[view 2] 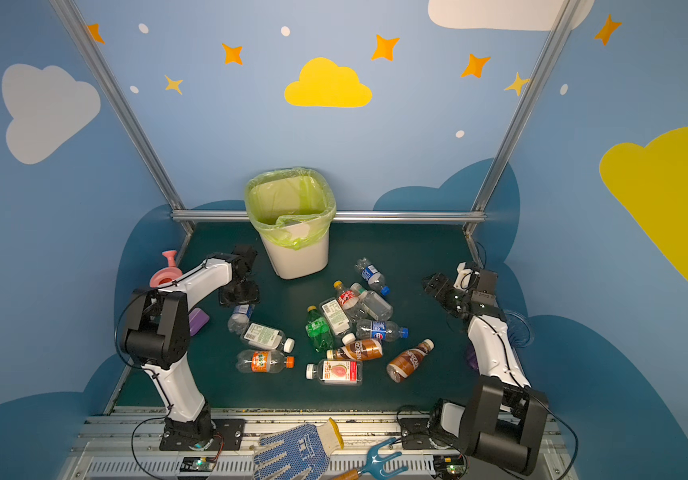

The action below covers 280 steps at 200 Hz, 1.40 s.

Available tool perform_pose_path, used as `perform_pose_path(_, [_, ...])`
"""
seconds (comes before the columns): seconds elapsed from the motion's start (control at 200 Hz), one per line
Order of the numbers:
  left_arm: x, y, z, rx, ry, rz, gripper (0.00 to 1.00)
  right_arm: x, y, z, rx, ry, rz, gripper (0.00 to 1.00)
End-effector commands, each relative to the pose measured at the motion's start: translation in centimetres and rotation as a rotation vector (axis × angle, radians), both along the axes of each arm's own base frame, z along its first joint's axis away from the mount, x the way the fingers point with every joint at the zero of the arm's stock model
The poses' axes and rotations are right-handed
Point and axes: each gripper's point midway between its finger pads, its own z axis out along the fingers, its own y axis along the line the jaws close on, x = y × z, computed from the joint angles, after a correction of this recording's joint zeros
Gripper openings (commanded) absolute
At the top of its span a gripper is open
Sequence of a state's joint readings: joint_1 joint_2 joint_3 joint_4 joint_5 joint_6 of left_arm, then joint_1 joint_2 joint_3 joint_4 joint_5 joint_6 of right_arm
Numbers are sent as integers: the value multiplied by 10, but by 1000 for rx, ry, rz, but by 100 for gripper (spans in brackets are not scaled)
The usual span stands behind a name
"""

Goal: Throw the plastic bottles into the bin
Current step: 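Grasp the blue-capped clear water bottle with the left gripper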

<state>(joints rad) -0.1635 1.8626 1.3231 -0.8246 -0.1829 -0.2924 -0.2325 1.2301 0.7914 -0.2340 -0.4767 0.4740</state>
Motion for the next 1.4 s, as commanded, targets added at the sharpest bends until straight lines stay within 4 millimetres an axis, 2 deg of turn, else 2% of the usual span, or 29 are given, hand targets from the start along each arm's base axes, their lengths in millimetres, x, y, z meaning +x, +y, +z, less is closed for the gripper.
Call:
perform_pose_path(0.0, [-8,5,8,16,4,2,80,-7,1,-1,4,5,6,97])
perform_pose_path(0.15, [-19,-1,3,-24,36,-26,81,-6,2,-2,12,6,10,97])
perform_pose_path(0.29, [-25,-7,-9,-53,91,-53,79,-6,2,-3,16,9,12,97])
perform_pose_path(0.671, [-20,-12,-29,-101,134,-50,67,-6,0,-4,13,12,6,97])
perform_pose_path(0.781, [-19,-11,-28,-105,126,-48,62,-6,-1,-4,13,11,3,97])
perform_pose_path(0.841, [-17,-10,-26,-102,117,-46,56,-5,-1,-4,16,12,3,97])
perform_pose_path(0.901, [-13,-8,-20,-96,95,-43,50,-5,-1,-3,16,9,4,97])
perform_pose_path(0.951, [-9,-7,-12,-91,68,-44,49,-5,-2,-2,17,8,3,97])
perform_pose_path(1.091, [9,-3,28,-73,-30,-53,46,-4,-2,0,18,4,3,97])
perform_pose_path(1.191, [26,4,83,-53,-146,-57,45,-4,-3,3,15,-2,2,97])
perform_pose_path(1.247, [36,10,124,-54,-240,-50,45,-3,-3,5,12,-3,1,97])
perform_pose_path(1.287, [44,15,163,-59,-334,-39,45,-3,-4,6,10,-6,2,97])
perform_pose_path(1.332, [49,22,211,-61,-460,-18,45,-2,-4,9,7,-11,2,97])
perform_pose_path(1.397, [51,35,296,-65,-702,20,46,-2,-4,11,7,-15,1,97])
